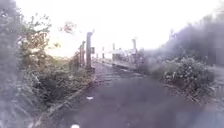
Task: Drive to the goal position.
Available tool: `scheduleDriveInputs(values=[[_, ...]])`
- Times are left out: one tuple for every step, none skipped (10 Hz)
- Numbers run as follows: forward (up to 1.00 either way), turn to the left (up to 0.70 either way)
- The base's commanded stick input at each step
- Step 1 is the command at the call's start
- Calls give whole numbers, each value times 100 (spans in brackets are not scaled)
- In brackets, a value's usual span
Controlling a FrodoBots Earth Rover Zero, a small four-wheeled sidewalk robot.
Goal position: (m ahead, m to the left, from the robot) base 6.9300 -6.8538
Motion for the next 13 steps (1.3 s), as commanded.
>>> scheduleDriveInputs(values=[[70,0],[70,0],[70,0],[70,-1],[70,-7],[70,-13],[47,-32],[18,-56],[0,-70],[0,-70],[0,-70],[0,-70],[0,-70]])
